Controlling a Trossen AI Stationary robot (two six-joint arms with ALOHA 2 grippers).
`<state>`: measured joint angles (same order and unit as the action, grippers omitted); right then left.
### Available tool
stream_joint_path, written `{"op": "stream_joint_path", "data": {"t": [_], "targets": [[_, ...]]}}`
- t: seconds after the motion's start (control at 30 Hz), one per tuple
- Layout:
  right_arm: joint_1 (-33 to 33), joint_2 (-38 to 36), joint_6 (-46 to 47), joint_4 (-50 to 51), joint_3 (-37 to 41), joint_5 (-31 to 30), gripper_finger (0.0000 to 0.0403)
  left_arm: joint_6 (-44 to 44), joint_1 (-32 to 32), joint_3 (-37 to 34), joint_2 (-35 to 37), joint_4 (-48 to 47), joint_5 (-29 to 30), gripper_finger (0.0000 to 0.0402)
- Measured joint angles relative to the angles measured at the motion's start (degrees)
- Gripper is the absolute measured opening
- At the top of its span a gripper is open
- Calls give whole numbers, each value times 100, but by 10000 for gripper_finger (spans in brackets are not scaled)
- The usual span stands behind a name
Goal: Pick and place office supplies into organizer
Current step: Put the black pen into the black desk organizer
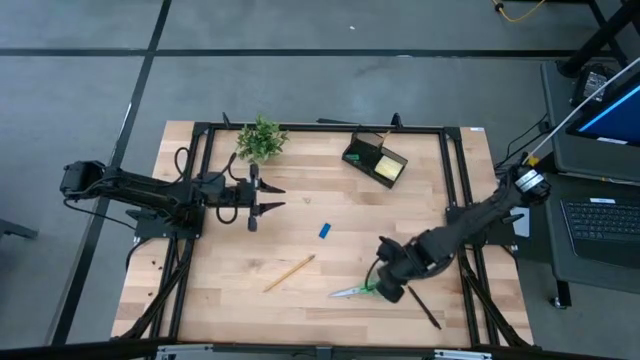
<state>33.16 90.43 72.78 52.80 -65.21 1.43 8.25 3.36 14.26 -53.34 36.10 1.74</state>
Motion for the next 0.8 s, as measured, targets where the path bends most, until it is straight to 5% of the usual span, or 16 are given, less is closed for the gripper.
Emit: {"op": "stream_joint_path", "data": {"t": [0.37,0.8], "targets": [[1305,314,2107,51,-106,-229,0,0,0,0,0,4,9,141],[1822,1165,2504,1132,-1049,-226,7,-155,2,0,0,10,24,141]]}}
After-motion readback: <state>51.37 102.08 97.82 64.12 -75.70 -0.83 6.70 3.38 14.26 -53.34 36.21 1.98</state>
